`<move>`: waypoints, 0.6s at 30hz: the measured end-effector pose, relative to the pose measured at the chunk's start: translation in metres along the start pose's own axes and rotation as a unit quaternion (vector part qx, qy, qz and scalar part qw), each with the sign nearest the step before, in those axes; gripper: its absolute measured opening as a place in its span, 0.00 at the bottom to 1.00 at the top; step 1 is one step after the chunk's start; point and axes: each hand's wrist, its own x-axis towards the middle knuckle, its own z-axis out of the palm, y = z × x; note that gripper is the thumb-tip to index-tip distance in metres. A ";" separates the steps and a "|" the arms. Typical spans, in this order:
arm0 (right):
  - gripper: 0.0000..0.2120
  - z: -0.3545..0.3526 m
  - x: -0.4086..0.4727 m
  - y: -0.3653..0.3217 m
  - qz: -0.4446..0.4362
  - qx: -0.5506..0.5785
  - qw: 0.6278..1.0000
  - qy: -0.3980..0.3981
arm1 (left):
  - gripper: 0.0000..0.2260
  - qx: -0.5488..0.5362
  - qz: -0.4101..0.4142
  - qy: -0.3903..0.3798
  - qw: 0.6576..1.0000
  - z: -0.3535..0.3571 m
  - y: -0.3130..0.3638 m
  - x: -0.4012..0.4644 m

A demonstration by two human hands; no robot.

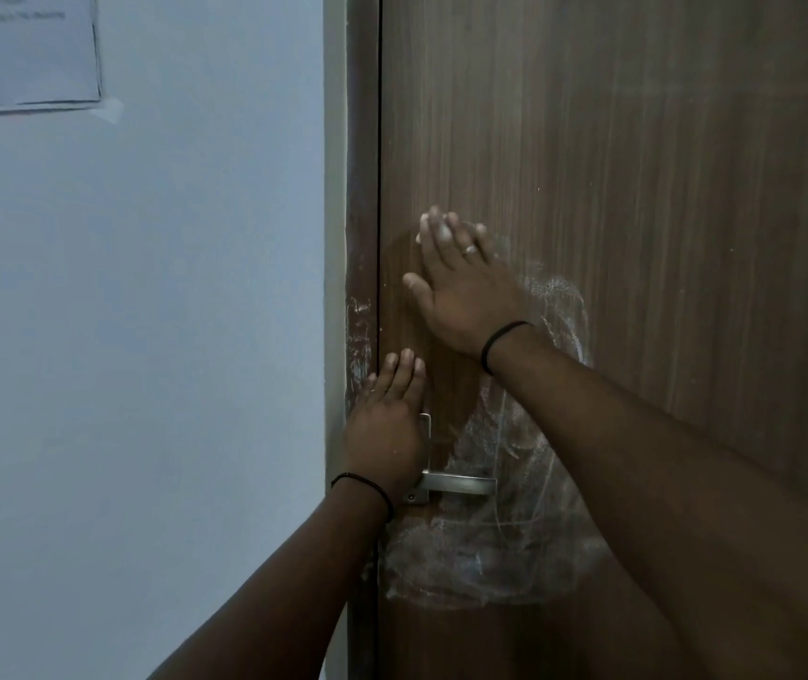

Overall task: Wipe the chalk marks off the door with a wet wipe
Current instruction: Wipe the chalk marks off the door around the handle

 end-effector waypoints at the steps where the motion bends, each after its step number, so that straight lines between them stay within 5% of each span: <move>1: 0.32 -0.004 0.004 0.005 0.020 0.005 1.000 0.001 | 0.28 -0.001 -0.002 -0.001 1.000 0.000 0.000 0.000; 4: 0.32 -0.009 0.005 0.010 0.050 0.016 0.999 -0.002 | 0.28 -0.003 -0.008 -0.001 1.000 0.000 0.003 0.000; 9: 0.32 0.004 -0.044 0.016 -0.038 -0.035 0.998 -0.040 | 0.28 -0.002 -0.019 0.001 1.000 0.000 0.006 0.000; 15: 0.33 -0.010 -0.021 0.037 0.066 0.000 0.998 -0.004 | 0.27 0.011 -0.019 -0.009 1.000 -0.001 0.006 0.000; 18: 0.33 -0.007 -0.016 0.025 0.012 0.013 0.999 -0.028 | 0.27 0.007 -0.026 -0.003 1.000 0.000 0.008 0.000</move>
